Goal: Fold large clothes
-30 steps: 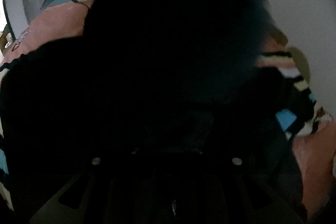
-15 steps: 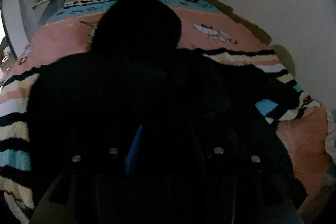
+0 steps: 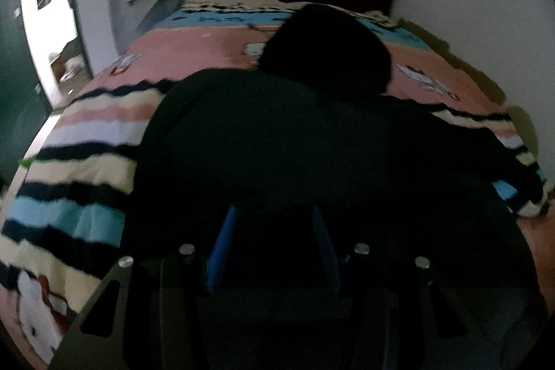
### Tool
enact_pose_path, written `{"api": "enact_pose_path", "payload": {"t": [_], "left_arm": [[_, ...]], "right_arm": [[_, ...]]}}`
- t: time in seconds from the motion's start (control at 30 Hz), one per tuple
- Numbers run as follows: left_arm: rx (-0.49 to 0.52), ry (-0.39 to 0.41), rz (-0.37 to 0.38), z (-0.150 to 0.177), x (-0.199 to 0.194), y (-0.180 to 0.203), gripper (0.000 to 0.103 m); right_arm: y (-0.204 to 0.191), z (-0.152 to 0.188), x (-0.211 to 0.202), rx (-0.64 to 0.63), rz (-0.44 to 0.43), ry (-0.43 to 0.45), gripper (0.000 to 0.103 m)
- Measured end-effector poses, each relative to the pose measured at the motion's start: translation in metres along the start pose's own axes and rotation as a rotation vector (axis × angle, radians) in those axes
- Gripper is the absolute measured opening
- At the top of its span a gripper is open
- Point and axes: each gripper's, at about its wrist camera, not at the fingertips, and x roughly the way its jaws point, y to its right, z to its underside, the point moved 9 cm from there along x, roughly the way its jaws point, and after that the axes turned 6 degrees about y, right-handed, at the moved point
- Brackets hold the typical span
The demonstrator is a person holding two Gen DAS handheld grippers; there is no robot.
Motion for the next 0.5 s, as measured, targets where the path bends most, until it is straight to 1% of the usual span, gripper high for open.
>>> {"api": "enact_pose_path", "payload": {"t": [0.03, 0.13, 0.27, 0.33, 0.4, 0.43, 0.47, 0.5], "left_arm": [[-0.026, 0.002, 0.001, 0.003, 0.002, -0.005, 0.044], [-0.061, 0.005, -0.001, 0.010, 0.010, -0.013, 0.044], [-0.062, 0.007, -0.005, 0.019, 0.019, -0.013, 0.044], [-0.055, 0.021, -0.007, 0.021, 0.020, -0.012, 0.044], [-0.035, 0.042, -0.015, 0.022, 0.019, -0.009, 0.044], [-0.024, 0.050, -0.019, 0.022, 0.018, -0.007, 0.044], [-0.017, 0.056, -0.023, 0.022, 0.017, -0.006, 0.045], [-0.008, 0.061, -0.026, 0.023, 0.017, -0.005, 0.044]], "right_arm": [[0.006, -0.006, 0.011, 0.019, 0.013, -0.004, 0.103], [0.021, -0.028, 0.038, 0.070, 0.021, -0.003, 0.103], [0.040, -0.058, 0.084, 0.144, 0.022, -0.017, 0.102], [0.048, -0.069, 0.118, 0.185, -0.003, -0.051, 0.101], [0.057, -0.075, 0.147, 0.218, -0.005, -0.083, 0.093], [0.065, -0.077, 0.166, 0.242, 0.004, -0.103, 0.091], [0.071, -0.078, 0.179, 0.254, 0.014, -0.116, 0.088], [0.075, -0.077, 0.190, 0.262, 0.028, -0.129, 0.087]]}}
